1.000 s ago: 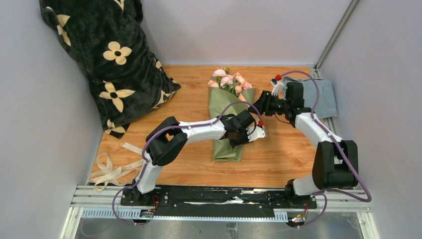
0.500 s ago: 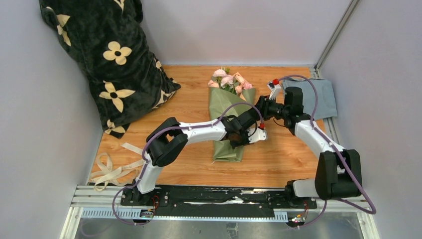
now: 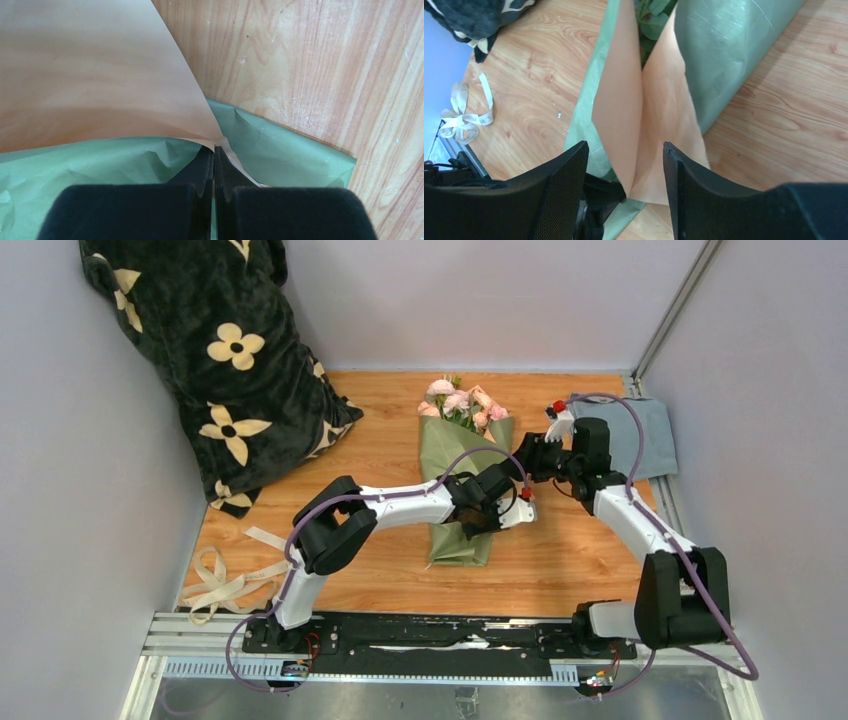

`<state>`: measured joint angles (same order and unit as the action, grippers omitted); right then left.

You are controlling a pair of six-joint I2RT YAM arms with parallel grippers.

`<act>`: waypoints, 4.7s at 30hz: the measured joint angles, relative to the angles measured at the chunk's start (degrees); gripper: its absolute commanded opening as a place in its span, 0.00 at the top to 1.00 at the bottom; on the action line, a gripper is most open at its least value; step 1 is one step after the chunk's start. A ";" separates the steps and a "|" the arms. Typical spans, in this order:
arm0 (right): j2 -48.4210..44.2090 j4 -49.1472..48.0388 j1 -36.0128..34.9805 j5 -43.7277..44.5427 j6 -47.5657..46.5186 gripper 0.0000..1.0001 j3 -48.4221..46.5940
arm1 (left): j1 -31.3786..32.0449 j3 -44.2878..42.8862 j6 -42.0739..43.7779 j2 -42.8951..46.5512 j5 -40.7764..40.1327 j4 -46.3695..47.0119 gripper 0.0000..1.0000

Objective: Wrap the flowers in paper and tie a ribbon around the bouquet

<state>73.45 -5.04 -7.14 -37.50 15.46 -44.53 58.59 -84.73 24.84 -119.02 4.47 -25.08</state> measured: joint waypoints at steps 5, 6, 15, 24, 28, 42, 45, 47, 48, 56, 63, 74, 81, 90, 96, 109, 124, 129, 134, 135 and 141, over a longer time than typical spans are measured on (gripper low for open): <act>7.13 0.20 -1.33 -0.28 -0.02 0.40 -3.04 | 0.00 0.00 -0.17 0.00 -0.04 0.02 1.00; 8.35 0.13 -1.70 -0.63 -0.02 0.42 -3.61 | 0.00 0.00 -0.20 0.00 -0.04 0.02 1.00; 14.58 -0.74 -2.45 -0.04 0.20 1.00 -4.92 | -0.02 -0.94 -0.66 0.02 0.13 -2.25 0.68; 22.27 -1.18 -0.66 1.86 0.13 1.00 -9.14 | 0.00 -10.08 -1.86 4.59 4.57 -16.46 0.52; 23.93 -1.31 -0.28 2.03 0.17 1.00 -9.92 | 0.00 -9.33 -0.26 10.88 4.72 -19.71 0.71; 27.12 -1.86 0.31 2.01 1.33 1.00 -11.56 | 1.49 5.38 2.60 8.35 -1.62 -13.64 0.84; 27.26 -1.86 0.31 2.01 1.42 1.00 -11.54 | 4.72 8.50 4.50 8.35 -3.28 -10.43 0.83; 27.28 -1.73 0.31 1.90 1.44 1.00 -11.54 | 7.39 10.34 6.10 8.35 -5.42 -8.83 0.80; 27.30 -1.68 0.31 1.77 1.44 1.00 -11.52 | 9.18 11.08 6.97 8.52 -7.74 -8.00 0.79; 27.30 -1.31 0.31 1.49 1.53 1.00 -11.10 | 18.56 15.08 9.55 10.84 -11.74 -6.29 0.73; 27.30 -1.42 0.31 1.55 1.51 1.00 -10.99 | 19.58 14.27 9.68 10.84 -10.64 -8.44 0.71; 27.30 -1.75 0.42 3.21 1.51 1.00 -10.99 | 14.25 2.58 6.21 15.37 -2.14 -12.72 0.74; 27.30 -0.59 0.42 5.38 1.42 0.75 -11.02 | 10.21 0.74 3.87 5.03 -7.72 -6.36 0.71; 22.82 9.29 0.44 15.91 -1.81 0.43 -11.17 | 11.34 2.73 4.04 2.19 -8.11 -3.45 0.69; 18.80 14.27 0.92 20.09 -3.93 0.42 -11.21 | 11.34 3.08 4.13 2.40 -8.15 -3.04 0.68; 24.30 10.36 4.11 7.85 0.11 0.37 -8.33 | 11.34 3.72 4.46 2.73 -8.15 -2.23 0.67; 31.12 -11.04 1.70 -9.81 8.35 0.79 -2.93 | 11.74 7.34 7.69 4.39 -9.68 1.84 0.66; 33.35 -14.62 1.22 -11.52 11.34 1.00 -1.68 | 11.74 8.41 8.24 4.92 -10.34 3.08 0.65; 33.18 -16.31 1.22 -11.52 12.50 1.00 -0.57 | 11.34 8.17 8.68 5.35 -9.97 1.95 0.44; 32.96 -16.41 1.18 -11.43 12.66 1.00 -0.22 | 10.80 7.69 8.44 5.64 -9.42 0.13 0.39; 30.97 -16.22 0.92 -9.97 12.74 1.00 1.51 | 4.37 2.12 6.19 9.88 -4.37 -13.86 0.19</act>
<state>104.42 -21.26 -6.22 -47.46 28.21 -43.03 62.96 -82.61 31.03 -109.14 0.10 -38.94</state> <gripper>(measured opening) 0.007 0.744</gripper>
